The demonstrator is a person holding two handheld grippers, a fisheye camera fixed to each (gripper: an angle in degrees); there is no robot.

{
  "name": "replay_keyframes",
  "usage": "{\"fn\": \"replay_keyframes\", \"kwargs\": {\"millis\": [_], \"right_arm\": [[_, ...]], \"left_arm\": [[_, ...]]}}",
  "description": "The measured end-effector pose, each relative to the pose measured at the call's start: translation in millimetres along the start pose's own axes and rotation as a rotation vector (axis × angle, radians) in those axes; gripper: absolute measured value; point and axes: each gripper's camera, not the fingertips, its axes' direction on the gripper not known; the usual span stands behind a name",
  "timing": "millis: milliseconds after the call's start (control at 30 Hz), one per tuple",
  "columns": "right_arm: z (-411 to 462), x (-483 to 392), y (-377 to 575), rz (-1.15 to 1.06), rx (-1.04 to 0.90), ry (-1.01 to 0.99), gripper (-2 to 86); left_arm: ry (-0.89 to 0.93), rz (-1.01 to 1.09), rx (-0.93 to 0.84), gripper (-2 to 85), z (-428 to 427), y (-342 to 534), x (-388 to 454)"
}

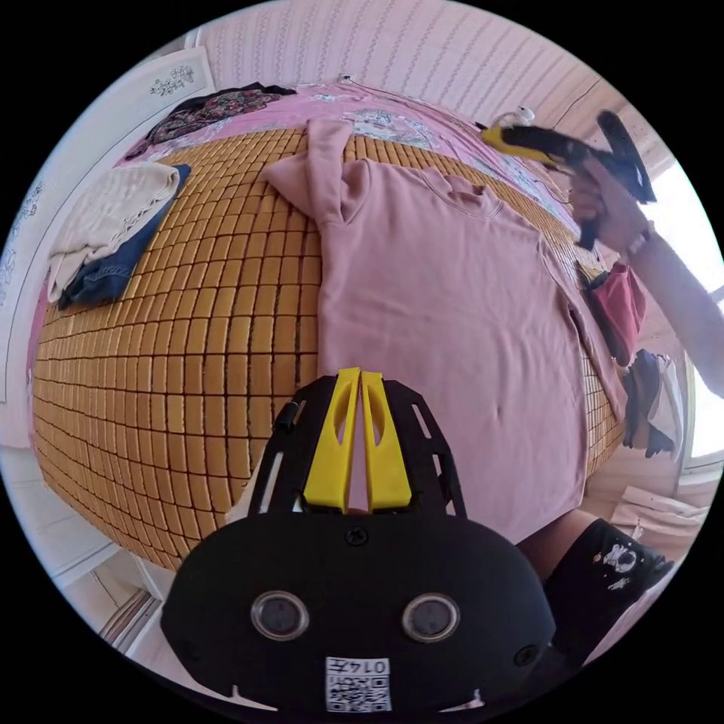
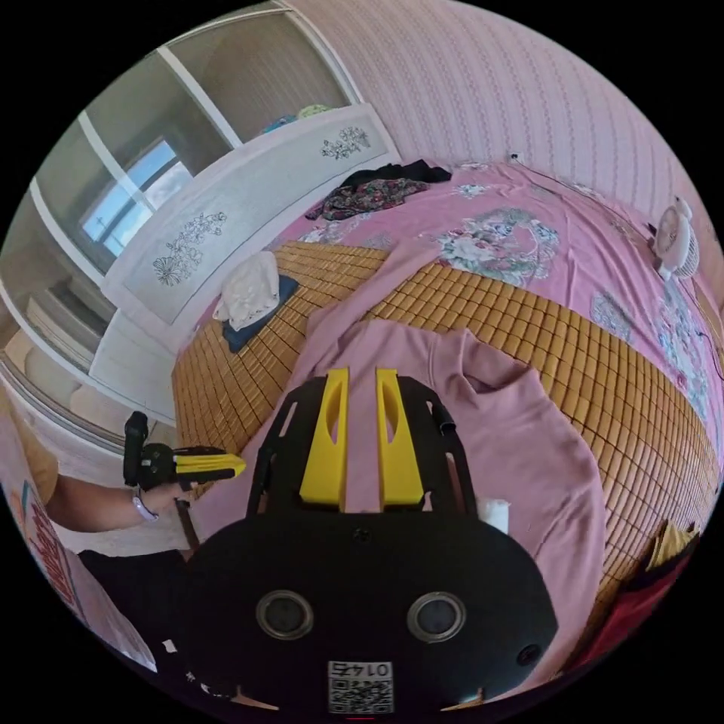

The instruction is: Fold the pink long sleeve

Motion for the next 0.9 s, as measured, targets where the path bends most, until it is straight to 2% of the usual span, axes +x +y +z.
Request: {"fn": "replay_keyframes", "kwargs": {"millis": [67,200,267,333,400,467,567,600,667,733,800,900], "right_arm": [[53.6,-8.7,-50.9,-0.006,-0.099,-0.039,6.6],[149.9,-21.8,-122.7,0.099,-0.132,0.18,11.1],[189.3,-19.6,-139.2,0.192,-0.23,0.22,12.4],[229.4,-16.7,-144.1,0.279,-0.322,0.275,10.9],[238.7,-21.3,-140.9,0.289,-0.287,0.351,7.8],[242.7,-27.5,-137.3,0.255,-0.277,0.375,4.8],[211.5,-50.7,-132.3,0.166,-0.112,0.203,3.1],[187.2,-72.4,-126.3,0.08,-0.011,0.075,2.9],[159.6,-117.4,-107.9,-0.159,0.037,-0.146,3.1],[145.8,-172.9,-58.8,-0.485,-0.04,-0.41,4.2],[153.8,-198.0,-15.9,-0.645,-0.177,-0.472,6.3],[185.5,-201.6,39.6,-0.647,-0.385,-0.292,7.2]], "left_arm": [[0.062,-0.028,-0.04,-1.0,-6.4,10.8,-6.9],[0.116,-0.042,0.007,-1.0,-37.9,22.1,-14.2],[0.131,-0.031,0.033,-1.0,-59.9,27.4,-16.0],[0.16,-0.052,0.03,-1.0,-77.8,27.8,-21.2],[0.224,-0.107,0.026,-1.0,-101.8,25.8,-32.1],[0.34,-0.205,0.154,-1.0,-146.9,34.8,-53.4],[0.358,-0.284,0.231,-1.0,-202.0,44.4,-77.5],[0.35,-0.295,0.247,-1.0,-214.0,46.9,-82.5],[0.342,-0.366,0.307,-1.0,-257.6,63.6,-106.6],[0.348,-0.444,0.328,-0.9,-284.7,82.0,-126.9],[0.321,-0.509,0.347,-0.9,-308.5,103.0,-143.5],[0.253,-0.588,0.318,-0.5,-333.1,131.7,-166.9]]}}
